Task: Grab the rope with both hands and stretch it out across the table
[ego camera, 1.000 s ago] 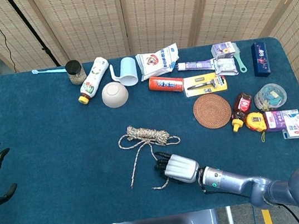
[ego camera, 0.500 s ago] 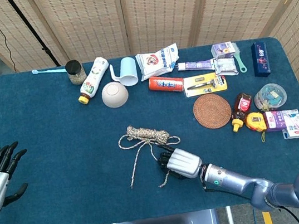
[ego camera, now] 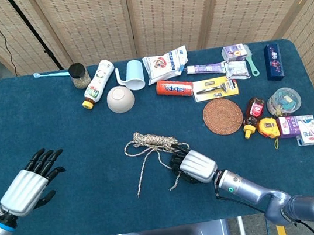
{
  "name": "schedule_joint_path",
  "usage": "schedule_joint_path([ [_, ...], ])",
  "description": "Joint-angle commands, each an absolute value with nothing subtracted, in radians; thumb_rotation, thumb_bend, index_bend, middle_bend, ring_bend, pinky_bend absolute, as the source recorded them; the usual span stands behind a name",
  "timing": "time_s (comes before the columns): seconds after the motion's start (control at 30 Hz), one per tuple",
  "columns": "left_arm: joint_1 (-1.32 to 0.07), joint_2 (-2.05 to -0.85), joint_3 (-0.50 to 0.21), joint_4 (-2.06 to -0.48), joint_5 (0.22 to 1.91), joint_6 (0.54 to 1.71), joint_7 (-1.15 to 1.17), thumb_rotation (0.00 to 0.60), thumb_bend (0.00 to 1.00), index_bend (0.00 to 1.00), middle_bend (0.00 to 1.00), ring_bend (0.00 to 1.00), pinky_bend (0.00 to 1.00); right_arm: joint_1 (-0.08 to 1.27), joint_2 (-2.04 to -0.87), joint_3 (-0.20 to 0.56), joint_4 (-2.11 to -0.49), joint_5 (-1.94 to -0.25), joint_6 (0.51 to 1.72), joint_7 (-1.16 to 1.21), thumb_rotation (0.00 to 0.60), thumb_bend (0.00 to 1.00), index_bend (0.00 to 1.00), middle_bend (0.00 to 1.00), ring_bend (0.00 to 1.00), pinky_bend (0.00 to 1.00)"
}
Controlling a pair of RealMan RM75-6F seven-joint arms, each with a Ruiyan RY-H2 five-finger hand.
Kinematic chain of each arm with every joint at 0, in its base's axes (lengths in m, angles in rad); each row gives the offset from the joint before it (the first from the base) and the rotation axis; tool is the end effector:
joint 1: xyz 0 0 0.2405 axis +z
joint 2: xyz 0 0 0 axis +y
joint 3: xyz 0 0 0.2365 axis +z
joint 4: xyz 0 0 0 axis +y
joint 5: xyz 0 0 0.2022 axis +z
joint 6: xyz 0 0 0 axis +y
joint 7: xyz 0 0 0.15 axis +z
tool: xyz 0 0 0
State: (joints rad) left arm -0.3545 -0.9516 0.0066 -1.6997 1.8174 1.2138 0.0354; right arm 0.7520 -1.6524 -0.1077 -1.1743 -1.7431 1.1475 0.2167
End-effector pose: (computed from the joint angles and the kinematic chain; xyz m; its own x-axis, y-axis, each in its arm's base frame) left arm -0.2184 0.2244 0.1363 0.6280 0.1261 0.7680 0.6969 -0.5302 -0.4828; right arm -0.1418 -0.2789 -0.0499 0.4630 -0.2842 0.8396 -0.6533 -0.7495 0.1065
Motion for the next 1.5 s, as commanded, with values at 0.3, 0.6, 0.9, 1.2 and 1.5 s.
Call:
schedule_joint_path([
  [0.3,-0.532,-1.094,0.012,-1.585,1.925,1.071,0.017,0.6,0.27,0.39,0.0,0.0,0.0,0.709,-1.656,-0.096,-1.186,-1.715,1.168,0.201,0.6,0.61,0.6,0.34,0.25,0.0],
  [0.6,-0.656,-1.25,0.027,-1.46,1.98,1.024,-0.042,0.6,0.29,0.45,0.0,0.0,0.0,0.687,-1.659,-0.082,-1.189,-1.698,1.17,0.199,0.6,0.61,0.6,0.34,0.25,0.0],
  [0.9,-0.724,-1.356,0.052,-1.363,1.998,1.027,-0.097,0.6,0.29,0.45,0.0,0.0,0.0,0.672,-1.661,-0.079,-1.182,-1.696,1.175,0.202,0.6,0.61,0.6,0.33,0.25,0.0],
  [1.2,-0.78,-1.457,0.069,-1.279,1.994,1.027,-0.102,0.6,0.29,0.45,0.0,0.0,0.0,0.651,-1.661,-0.08,-1.171,-1.695,1.185,0.206,0.6,0.61,0.6,0.34,0.25,0.0],
  [1.5,-0.809,-1.533,0.091,-1.216,1.976,1.032,-0.109,0.6,0.29,0.45,0.0,0.0,0.0,0.632,-1.654,-0.087,-1.167,-1.699,1.189,0.21,0.6,0.61,0.6,0.34,0.25,0.0],
])
